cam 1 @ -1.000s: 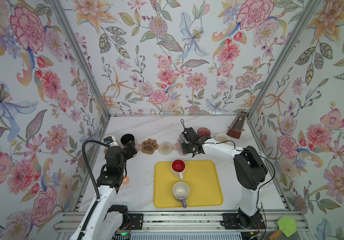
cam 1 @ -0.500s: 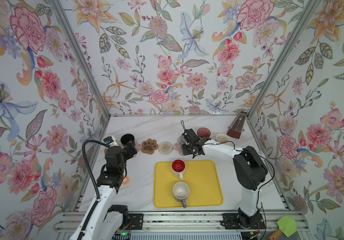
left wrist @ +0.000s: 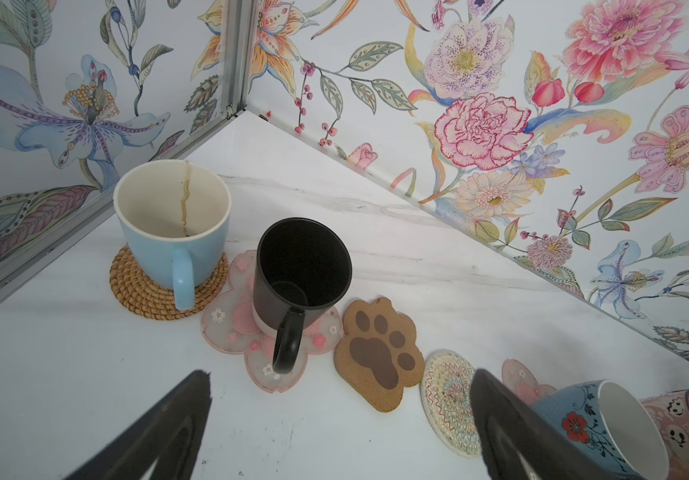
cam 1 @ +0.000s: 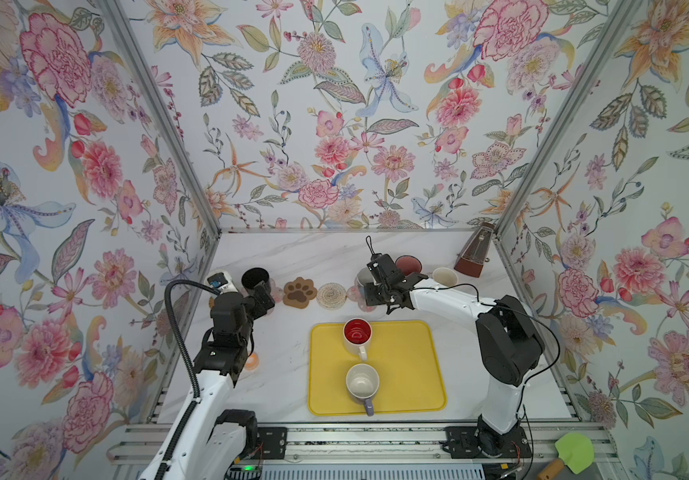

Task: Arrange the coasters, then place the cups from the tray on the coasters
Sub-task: 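Lower the white blue-handled mug onto the pink flower coaster, open right gripper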

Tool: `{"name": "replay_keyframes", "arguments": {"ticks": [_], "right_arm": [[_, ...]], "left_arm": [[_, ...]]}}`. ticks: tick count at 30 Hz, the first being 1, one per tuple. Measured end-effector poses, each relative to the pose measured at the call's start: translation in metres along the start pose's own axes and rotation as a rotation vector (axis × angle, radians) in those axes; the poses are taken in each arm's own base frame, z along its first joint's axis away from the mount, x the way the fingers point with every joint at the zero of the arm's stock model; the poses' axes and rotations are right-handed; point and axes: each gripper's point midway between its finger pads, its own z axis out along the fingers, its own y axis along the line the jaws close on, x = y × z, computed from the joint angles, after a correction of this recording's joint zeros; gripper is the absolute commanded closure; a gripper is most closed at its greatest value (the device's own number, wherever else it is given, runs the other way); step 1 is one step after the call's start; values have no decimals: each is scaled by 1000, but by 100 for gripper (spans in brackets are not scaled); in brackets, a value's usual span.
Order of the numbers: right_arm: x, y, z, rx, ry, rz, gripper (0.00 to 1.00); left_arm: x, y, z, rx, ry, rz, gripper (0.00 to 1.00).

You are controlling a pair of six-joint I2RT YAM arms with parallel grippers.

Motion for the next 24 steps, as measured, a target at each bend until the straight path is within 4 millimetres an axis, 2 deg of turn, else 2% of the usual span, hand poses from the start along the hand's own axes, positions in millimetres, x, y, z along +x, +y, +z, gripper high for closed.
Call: {"name": "replay_keyframes", "arguments": {"ticks": [3,6,8,11,13,16,24], "right_arm": [[-15,1,-20,-11,-53,9,21],[-34,-2,-51,-14,-137,13,12],[-46,-7,-74,-11,-219,15,2],[-51,-19,-102,-2,-328,17,1],[-51,-27,-111,10,-367,25,1],[-53,-38,-113,37,-396,40,1],[-56,-44,-111,62,-410,51,1]], "left_arm": [[1,1,1,-3,6,1,1],[2,1,2,-5,9,1,1],[3,1,3,-6,11,-2,1],[4,1,3,-8,15,-4,1],[5,2,4,-9,17,-4,1],[5,2,4,-10,18,-4,1],[8,3,5,-16,33,-16,1]]}}
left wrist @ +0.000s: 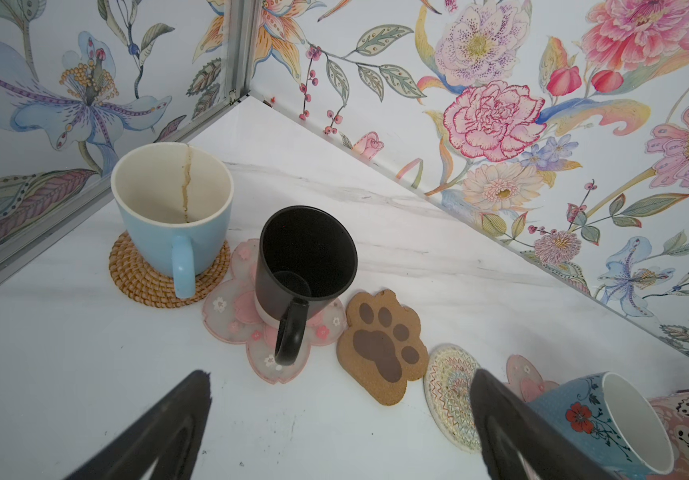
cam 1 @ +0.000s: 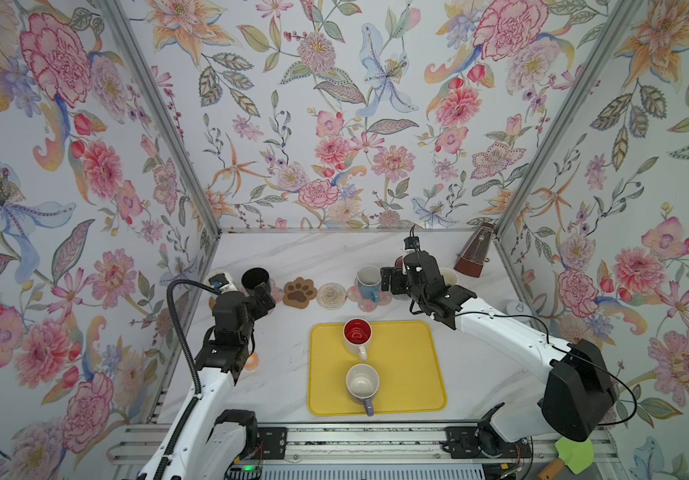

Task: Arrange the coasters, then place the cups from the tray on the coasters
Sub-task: 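Lower the white blue-handled mug onto the pink flower coaster, open right gripper, then move the left gripper over the white purple-handled mug while the right gripper rises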

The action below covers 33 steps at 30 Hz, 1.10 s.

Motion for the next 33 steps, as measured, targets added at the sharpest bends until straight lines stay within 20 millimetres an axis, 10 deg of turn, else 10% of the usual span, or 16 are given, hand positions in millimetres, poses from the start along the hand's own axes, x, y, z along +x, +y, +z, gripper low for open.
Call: {"name": "replay_keyframes", "arguments": {"ticks": [19,33], "right_arm": [[15,-13,5,29,33,14,1],[26,-30,-12,40,38,31,1]], "left_arm": [[48,-36,3,119,184,-52,2],[149,-103,-78,231,424,9,5]]}}
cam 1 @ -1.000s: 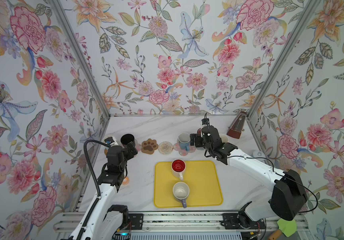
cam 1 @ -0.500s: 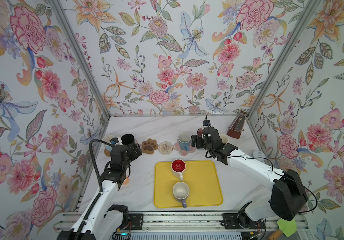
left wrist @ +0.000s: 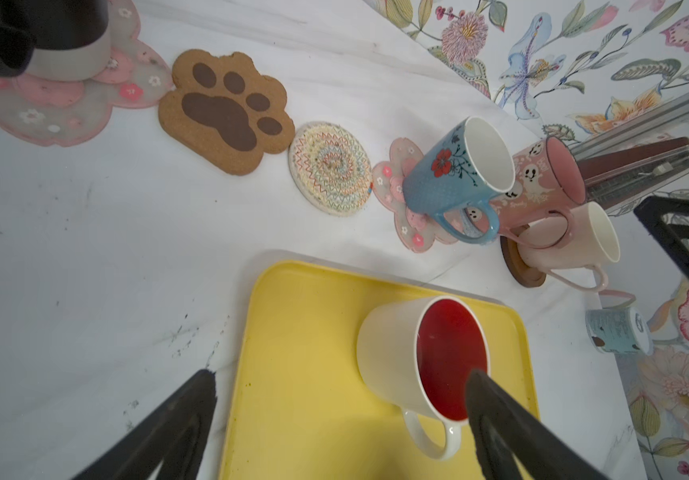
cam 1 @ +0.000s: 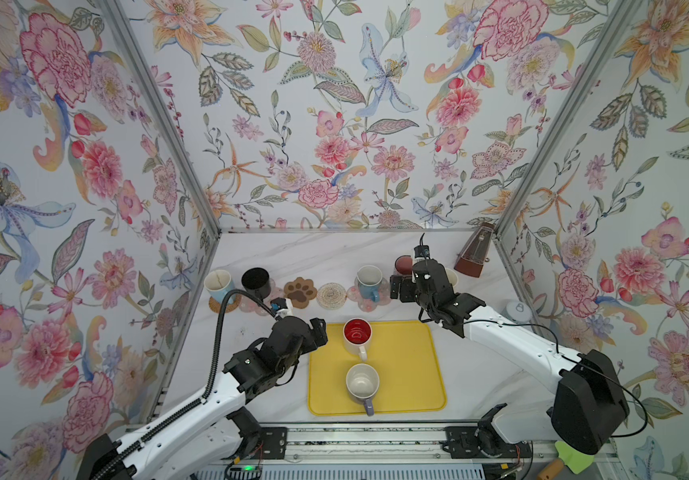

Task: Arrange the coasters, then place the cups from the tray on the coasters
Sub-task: 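Move the left gripper over the white purple-handled mug while the right gripper rises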

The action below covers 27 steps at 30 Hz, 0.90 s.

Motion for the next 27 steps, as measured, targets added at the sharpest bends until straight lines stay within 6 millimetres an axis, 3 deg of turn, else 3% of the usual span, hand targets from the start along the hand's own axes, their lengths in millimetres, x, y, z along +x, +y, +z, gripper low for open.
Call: {"name": "replay_keyframes", "arguments": {"ticks": [11,19,27], "right_arm": [[12,-11,-16,-11,15,4,1],[23,-11,-19,-28,42,-2,1],[33,-14,-22,-45,61,0,1]], "left_arm": [[76,-45,-34,-31,151,107,7],[102,-78,-62,-48,221,132,7],[158,-81,-67,-93,304,174,9]]}}
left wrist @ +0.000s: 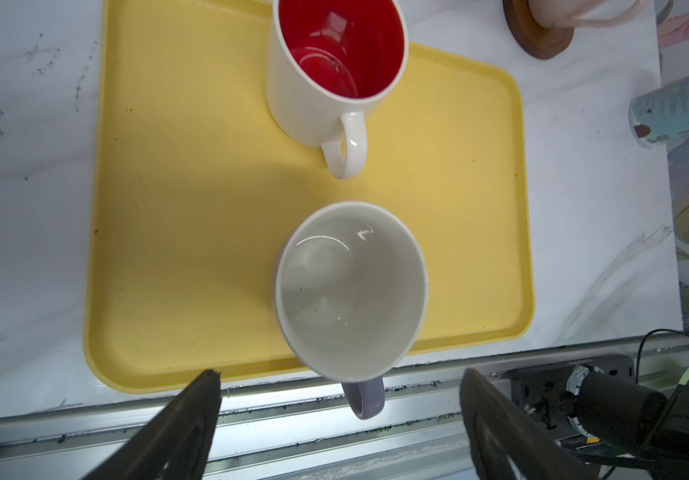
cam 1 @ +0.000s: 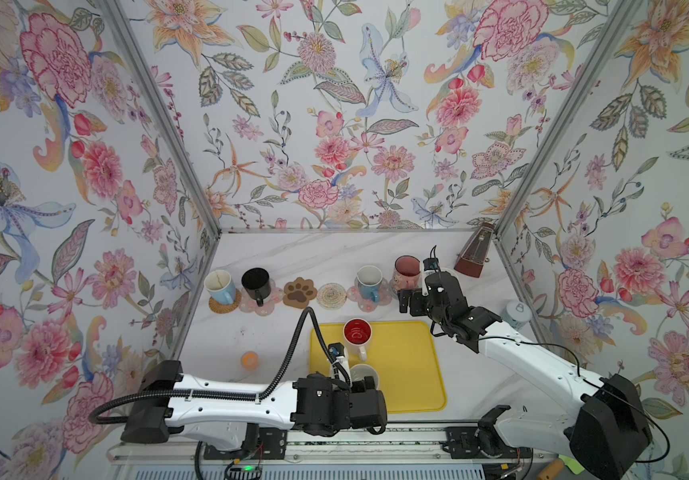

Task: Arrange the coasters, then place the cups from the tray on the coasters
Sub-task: 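Move the left gripper over the white purple-handled mug while the right gripper rises, then lower the left gripper into the white purple-handled mug and grip it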

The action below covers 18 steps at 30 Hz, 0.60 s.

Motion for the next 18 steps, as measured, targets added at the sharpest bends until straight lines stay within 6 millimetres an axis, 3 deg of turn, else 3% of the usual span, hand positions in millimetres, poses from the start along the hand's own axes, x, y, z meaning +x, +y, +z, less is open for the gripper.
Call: {"name": "replay_keyframes", "arguments": {"ticks": [11,18], "right_arm": [[2,-1,-14,-47,-17,14,1],[8,0,-17,-70,-15,18,1]], "left_arm": [[40,-18,33,-76,86,16,28],[50,-17,41,-96,114,18,37]]}}
